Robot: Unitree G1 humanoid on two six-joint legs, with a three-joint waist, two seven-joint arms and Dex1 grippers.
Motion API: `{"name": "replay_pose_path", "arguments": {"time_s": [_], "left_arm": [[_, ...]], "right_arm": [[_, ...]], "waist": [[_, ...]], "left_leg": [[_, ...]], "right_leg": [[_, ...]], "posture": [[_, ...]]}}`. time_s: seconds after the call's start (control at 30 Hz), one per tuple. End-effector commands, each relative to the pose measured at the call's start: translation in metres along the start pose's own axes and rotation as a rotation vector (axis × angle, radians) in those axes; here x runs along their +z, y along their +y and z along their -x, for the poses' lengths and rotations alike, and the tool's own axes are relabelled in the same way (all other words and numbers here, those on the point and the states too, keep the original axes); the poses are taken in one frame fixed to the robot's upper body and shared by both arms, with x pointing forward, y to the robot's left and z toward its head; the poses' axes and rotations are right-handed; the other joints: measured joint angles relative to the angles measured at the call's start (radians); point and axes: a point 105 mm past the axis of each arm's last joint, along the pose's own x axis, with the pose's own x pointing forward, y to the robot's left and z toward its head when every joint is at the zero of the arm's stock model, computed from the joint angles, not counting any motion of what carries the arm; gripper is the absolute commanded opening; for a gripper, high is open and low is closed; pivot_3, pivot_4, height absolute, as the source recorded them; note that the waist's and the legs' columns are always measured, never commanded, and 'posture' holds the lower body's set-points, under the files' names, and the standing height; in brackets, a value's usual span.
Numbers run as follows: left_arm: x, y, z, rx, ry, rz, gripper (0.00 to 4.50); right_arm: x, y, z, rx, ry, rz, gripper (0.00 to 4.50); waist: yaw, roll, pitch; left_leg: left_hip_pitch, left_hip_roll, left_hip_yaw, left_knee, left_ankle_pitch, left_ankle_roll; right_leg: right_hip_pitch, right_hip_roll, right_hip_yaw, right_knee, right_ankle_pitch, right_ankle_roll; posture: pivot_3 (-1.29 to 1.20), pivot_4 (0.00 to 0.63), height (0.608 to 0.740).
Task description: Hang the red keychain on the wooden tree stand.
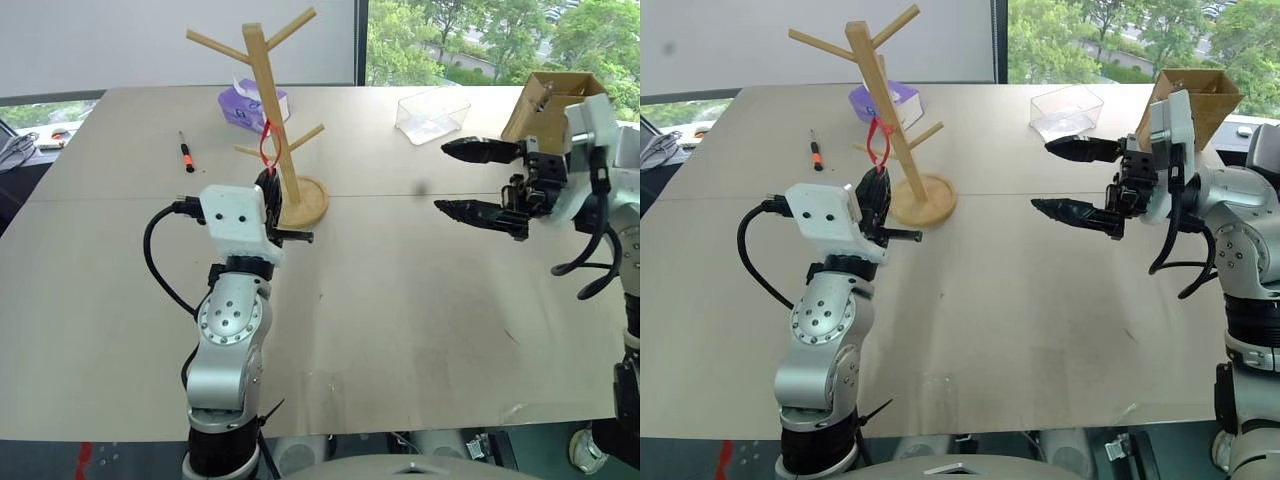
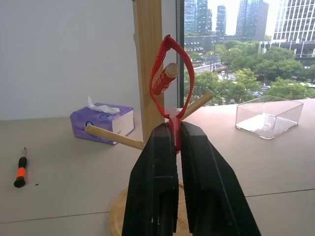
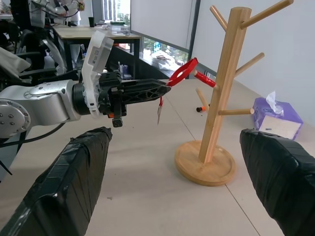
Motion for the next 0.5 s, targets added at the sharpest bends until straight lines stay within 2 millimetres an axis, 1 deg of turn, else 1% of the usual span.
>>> {"name": "replay_pose_path", "arguments": {"time_s": [0.03, 0.2, 0.5], "left_arm": [[0.004, -0.002, -0.001, -0.007, -0.022, -0.017, 0.12], [0.004, -0.003, -0.007, -0.013, -0.025, -0.019, 0.12], [-0.001, 0.003, -0.024, 0.008, -0.016, -0.032, 0.12]], "right_arm": [[0.009, 0.004, -0.001, 0.015, -0.024, 0.047, 4.5], [0.01, 0.004, -0.001, 0.009, -0.026, 0.052, 4.5], [0.01, 0.003, -0.001, -0.002, -0.022, 0.057, 4.5]], "waist": [[0.0, 0.0, 0.0], [0.0, 0.0, 0.0], [0.0, 0.0, 0.0]], "left_leg": [[0.0, 0.0, 0.0, 0.0, 0.0, 0.0], [0.0, 0.0, 0.0, 0.0, 0.0, 0.0], [0.0, 0.0, 0.0, 0.0, 0.0, 0.0]], "right_leg": [[0.0, 0.0, 0.0, 0.0, 0.0, 0.0], [0.0, 0.0, 0.0, 0.0, 0.0, 0.0], [0.0, 0.0, 0.0, 0.0, 0.0, 0.0]], "posture": [[0.0, 0.15, 0.74], [0.0, 0.15, 0.74], [0.0, 0.15, 0.74]]}}
